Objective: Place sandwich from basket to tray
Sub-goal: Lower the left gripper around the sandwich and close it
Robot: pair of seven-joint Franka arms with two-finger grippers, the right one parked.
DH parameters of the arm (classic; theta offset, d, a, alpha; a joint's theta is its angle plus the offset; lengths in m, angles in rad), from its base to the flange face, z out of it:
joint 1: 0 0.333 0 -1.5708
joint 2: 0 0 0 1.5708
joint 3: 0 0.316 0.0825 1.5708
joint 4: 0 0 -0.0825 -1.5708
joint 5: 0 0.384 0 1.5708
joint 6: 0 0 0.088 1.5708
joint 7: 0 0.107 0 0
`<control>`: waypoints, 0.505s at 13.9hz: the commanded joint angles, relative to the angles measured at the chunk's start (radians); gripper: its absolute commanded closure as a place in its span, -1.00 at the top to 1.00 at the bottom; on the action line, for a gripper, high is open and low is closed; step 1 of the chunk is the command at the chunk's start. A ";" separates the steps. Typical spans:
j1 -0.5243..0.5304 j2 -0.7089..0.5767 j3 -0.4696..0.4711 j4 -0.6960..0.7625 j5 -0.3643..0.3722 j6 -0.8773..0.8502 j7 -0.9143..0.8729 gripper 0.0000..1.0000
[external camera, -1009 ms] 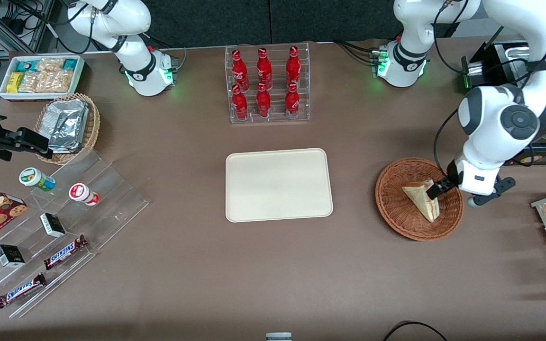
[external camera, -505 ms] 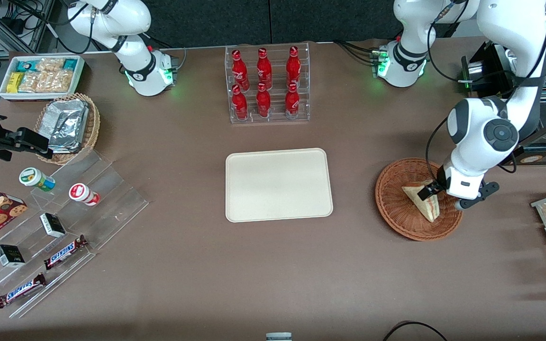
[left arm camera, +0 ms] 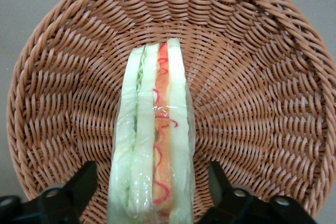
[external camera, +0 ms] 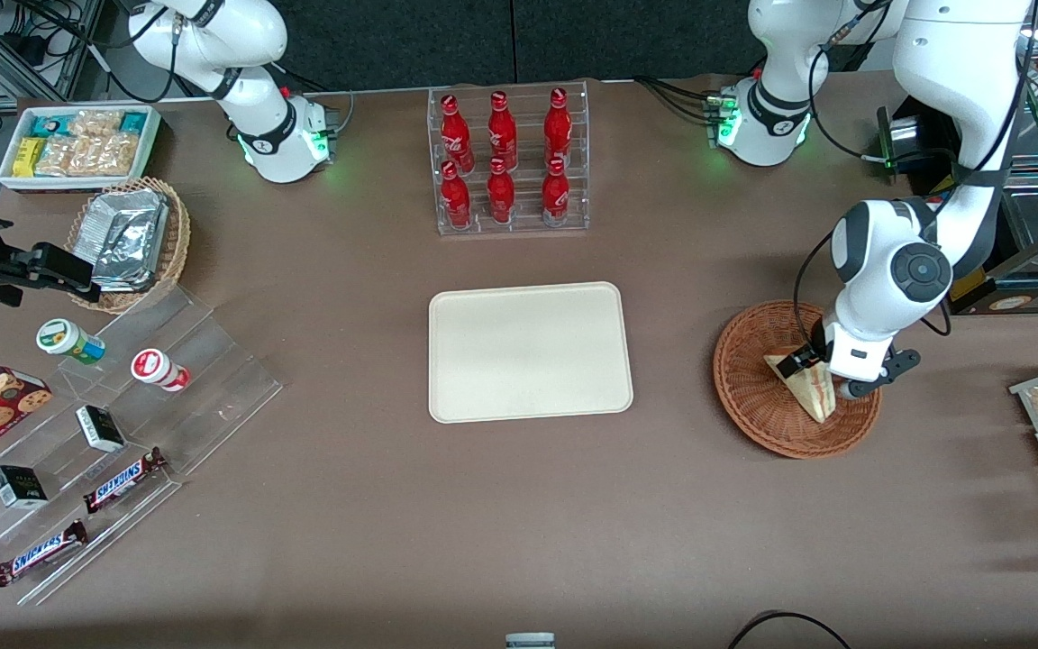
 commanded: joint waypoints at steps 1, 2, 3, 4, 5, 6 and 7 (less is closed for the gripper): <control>0.002 -0.007 -0.004 -0.008 0.002 0.011 -0.007 -1.00; 0.002 -0.011 -0.004 -0.007 0.002 -0.002 -0.001 -1.00; 0.002 -0.016 -0.004 -0.001 0.006 -0.023 0.001 -1.00; 0.002 -0.025 -0.002 0.013 0.014 -0.054 0.004 -1.00; 0.004 -0.036 -0.002 0.042 0.014 -0.101 0.018 -1.00; 0.002 -0.045 -0.004 0.100 0.014 -0.188 0.032 -1.00; 0.001 -0.046 -0.006 0.160 0.014 -0.283 0.033 -1.00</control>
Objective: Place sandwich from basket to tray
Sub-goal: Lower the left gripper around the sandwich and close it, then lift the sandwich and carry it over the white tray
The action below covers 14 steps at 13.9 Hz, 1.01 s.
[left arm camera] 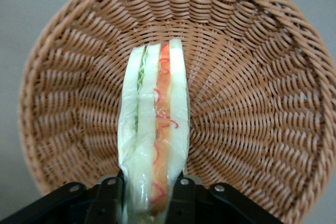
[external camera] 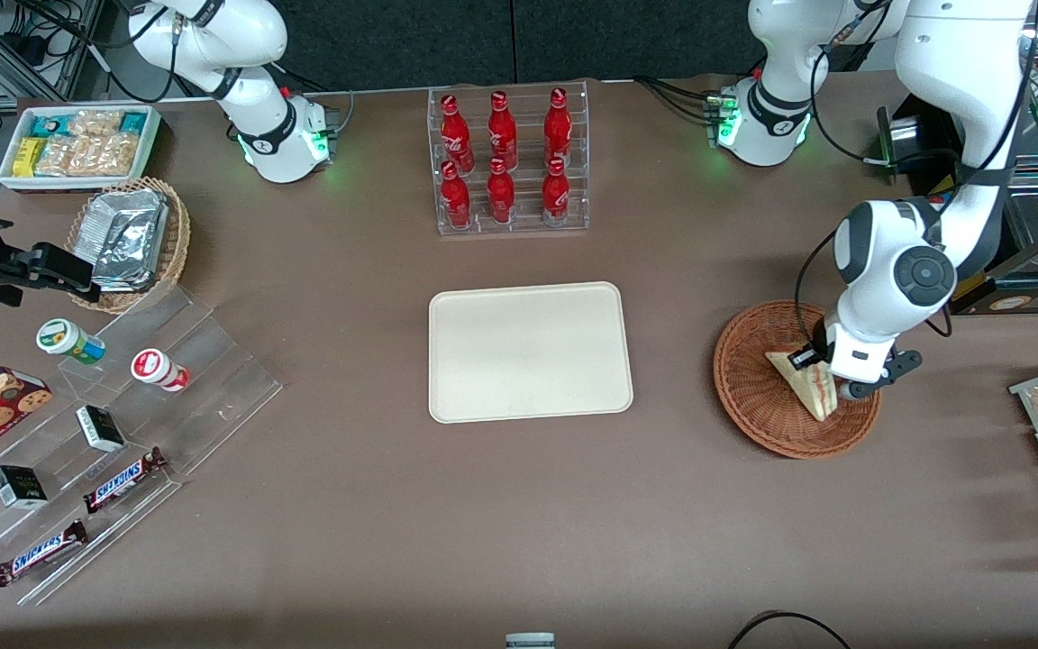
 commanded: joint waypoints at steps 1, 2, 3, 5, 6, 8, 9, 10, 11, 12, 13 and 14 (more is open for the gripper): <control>-0.002 -0.029 -0.019 0.161 0.014 -0.226 0.014 -1.00; -0.007 -0.030 -0.040 0.214 0.014 -0.287 0.014 -1.00; -0.009 -0.029 -0.059 0.263 0.013 -0.332 0.014 -1.00; -0.016 -0.020 -0.138 0.353 0.013 -0.418 0.002 -1.00; -0.028 -0.010 -0.175 0.383 0.011 -0.435 -0.006 -1.00; -0.105 0.002 -0.211 0.411 0.011 -0.437 -0.026 -1.00; -0.160 0.013 -0.211 0.426 0.011 -0.430 -0.027 -1.00; -0.215 0.048 -0.211 0.452 0.011 -0.429 -0.032 -1.00; -0.270 0.089 -0.211 0.495 0.011 -0.430 -0.056 -1.00; -0.312 0.133 -0.211 0.530 0.014 -0.429 -0.104 -1.00; -0.356 0.185 -0.211 0.577 0.016 -0.429 -0.162 -1.00; -0.399 0.236 -0.209 0.619 0.018 -0.429 -0.210 -1.00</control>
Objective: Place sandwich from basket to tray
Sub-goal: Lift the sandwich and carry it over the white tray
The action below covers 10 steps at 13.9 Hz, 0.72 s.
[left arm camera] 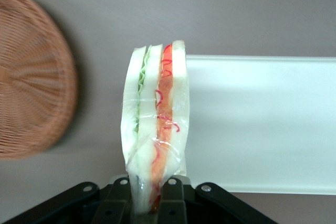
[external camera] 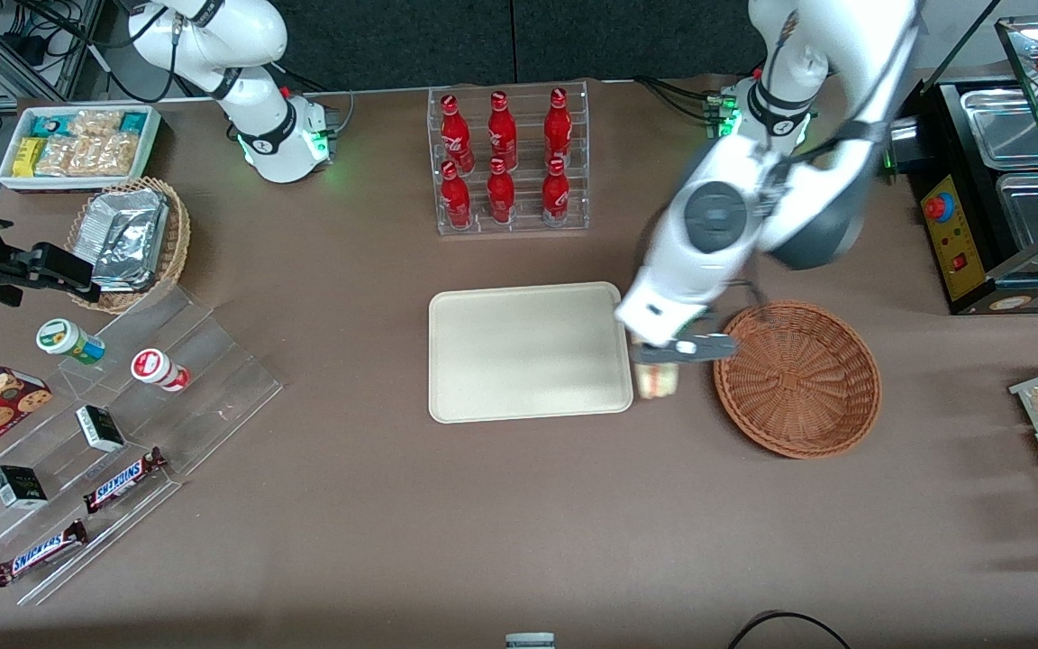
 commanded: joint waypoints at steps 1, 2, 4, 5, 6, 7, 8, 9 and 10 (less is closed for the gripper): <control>-0.101 0.183 0.010 0.181 0.017 -0.018 -0.109 -1.00; -0.127 0.218 0.011 0.211 0.016 -0.017 -0.123 -1.00; -0.167 0.264 0.011 0.259 0.012 0.009 -0.131 -1.00; -0.187 0.273 0.011 0.261 0.014 0.052 -0.131 -1.00; -0.217 0.278 0.016 0.258 0.022 0.111 -0.133 -1.00; -0.230 0.286 0.017 0.252 0.037 0.154 -0.148 -1.00; -0.237 0.303 0.017 0.252 0.060 0.163 -0.171 -1.00; -0.239 0.316 0.016 0.252 0.080 0.164 -0.176 -1.00; -0.239 0.332 0.016 0.252 0.094 0.169 -0.179 -1.00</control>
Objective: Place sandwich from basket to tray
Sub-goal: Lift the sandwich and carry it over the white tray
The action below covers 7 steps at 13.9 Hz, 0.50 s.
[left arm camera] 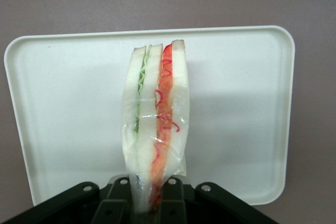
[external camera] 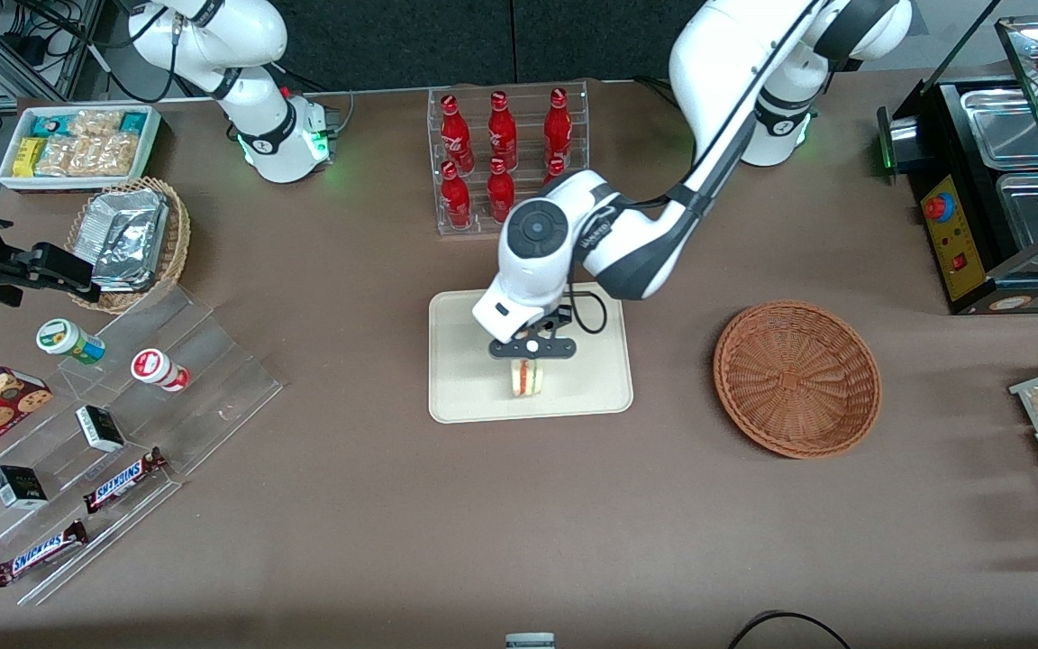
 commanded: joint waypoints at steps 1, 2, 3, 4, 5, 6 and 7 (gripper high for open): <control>-0.014 0.050 0.013 0.027 0.040 0.019 -0.026 -1.00; -0.017 0.057 0.014 0.026 0.042 0.023 -0.026 -1.00; -0.022 0.063 0.013 0.026 0.042 0.023 -0.026 -1.00; -0.023 0.072 0.013 0.026 0.043 0.025 -0.026 -1.00; -0.023 0.081 0.014 0.026 0.043 0.039 -0.024 -1.00; -0.023 0.095 0.014 0.030 0.043 0.056 -0.023 -1.00; -0.025 0.100 0.014 0.029 0.043 0.062 -0.022 -1.00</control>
